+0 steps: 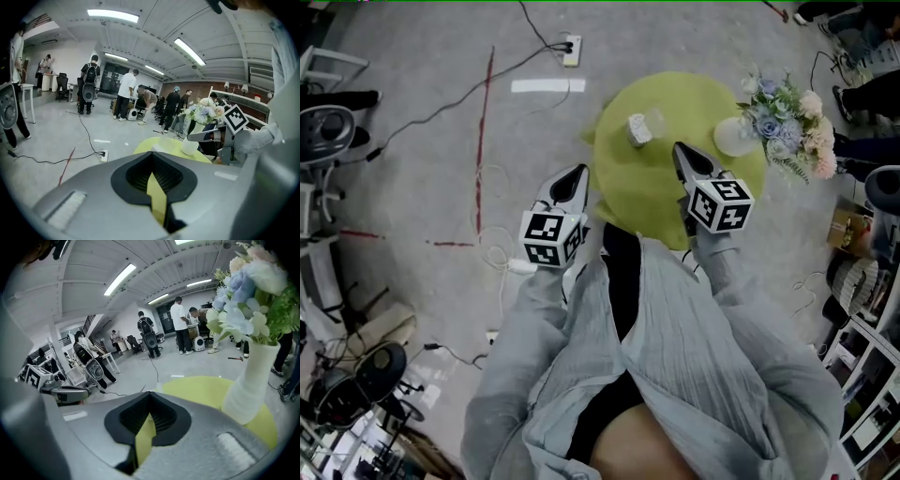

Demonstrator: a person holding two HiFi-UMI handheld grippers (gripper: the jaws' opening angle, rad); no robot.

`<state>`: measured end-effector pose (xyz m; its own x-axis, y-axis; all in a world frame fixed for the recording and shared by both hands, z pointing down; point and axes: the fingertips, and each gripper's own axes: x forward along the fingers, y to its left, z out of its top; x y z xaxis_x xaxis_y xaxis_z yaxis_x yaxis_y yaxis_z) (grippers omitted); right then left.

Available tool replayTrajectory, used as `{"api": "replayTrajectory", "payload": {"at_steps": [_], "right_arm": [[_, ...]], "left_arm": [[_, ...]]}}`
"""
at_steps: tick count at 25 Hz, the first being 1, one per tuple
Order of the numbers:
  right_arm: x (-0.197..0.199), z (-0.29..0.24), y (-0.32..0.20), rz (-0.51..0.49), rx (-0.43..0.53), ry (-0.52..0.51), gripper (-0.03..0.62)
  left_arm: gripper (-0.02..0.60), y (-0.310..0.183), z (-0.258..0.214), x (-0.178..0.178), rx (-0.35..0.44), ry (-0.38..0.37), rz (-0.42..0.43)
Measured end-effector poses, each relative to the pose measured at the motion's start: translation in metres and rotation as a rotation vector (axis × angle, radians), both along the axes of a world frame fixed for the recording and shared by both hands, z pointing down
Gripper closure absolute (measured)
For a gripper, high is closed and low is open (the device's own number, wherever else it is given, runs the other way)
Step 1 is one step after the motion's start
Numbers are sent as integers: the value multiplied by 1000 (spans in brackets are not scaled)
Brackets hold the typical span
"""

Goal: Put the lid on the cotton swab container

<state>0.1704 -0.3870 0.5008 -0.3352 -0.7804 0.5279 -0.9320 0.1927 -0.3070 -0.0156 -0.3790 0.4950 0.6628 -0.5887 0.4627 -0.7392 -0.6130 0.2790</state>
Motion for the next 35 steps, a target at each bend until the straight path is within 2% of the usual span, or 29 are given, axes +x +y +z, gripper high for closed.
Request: {"api": "replayTrajectory", "payload": {"at_steps": [10,15,19,25,35], "right_arm": [[24,35,-47,46,-33,66,592],[28,56,-58,26,-77,77,592],[18,62,-62,-9,-96,57,592],[3,55,-61,-54,-75,45,592],[-28,44,-64,-160,-23,85,592]], "left_arm": [[565,-24,15,12,-22,-16,-12],[565,-23,21,12,-38,-22,-21],[565,-22,22,7,-41,-30,-32],[565,-18,21,0,-38,-32,-57],[565,-10,22,-12,-41,-43,-95]]}}
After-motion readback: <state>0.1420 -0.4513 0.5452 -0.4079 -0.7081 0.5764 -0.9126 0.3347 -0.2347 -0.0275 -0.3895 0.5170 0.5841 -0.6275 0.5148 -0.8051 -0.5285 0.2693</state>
